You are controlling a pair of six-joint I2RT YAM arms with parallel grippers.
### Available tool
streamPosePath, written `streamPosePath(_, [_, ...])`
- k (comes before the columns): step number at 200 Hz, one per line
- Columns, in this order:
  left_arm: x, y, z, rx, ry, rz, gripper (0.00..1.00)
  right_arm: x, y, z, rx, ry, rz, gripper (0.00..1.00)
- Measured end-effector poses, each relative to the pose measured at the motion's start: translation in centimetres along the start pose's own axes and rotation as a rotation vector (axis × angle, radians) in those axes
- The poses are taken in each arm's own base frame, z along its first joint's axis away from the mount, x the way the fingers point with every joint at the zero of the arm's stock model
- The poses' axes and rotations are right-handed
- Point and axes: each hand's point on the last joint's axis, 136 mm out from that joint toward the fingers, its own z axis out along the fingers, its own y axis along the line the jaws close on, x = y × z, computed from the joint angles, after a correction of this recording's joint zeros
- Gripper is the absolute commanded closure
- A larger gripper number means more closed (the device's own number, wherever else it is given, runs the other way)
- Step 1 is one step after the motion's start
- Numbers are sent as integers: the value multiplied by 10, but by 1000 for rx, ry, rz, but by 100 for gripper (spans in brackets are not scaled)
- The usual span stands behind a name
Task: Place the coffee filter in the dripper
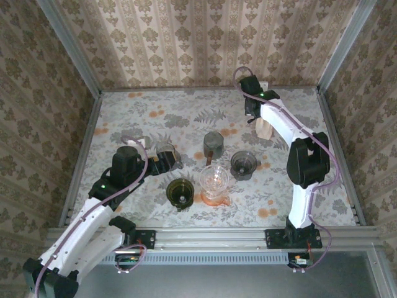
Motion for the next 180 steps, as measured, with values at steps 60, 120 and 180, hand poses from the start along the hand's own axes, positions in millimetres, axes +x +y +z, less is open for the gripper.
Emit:
streamPosePath(60, [0, 0, 0, 0, 1, 0, 8, -8, -11, -43, -52, -69, 27, 100])
streamPosePath(120, [1, -1, 0, 7, 7, -1, 8, 1, -20, -106, -155, -149, 40, 100])
streamPosePath(180, [-2, -9, -6, 26, 8, 2, 7, 39, -6, -228, -452, -241, -60, 100])
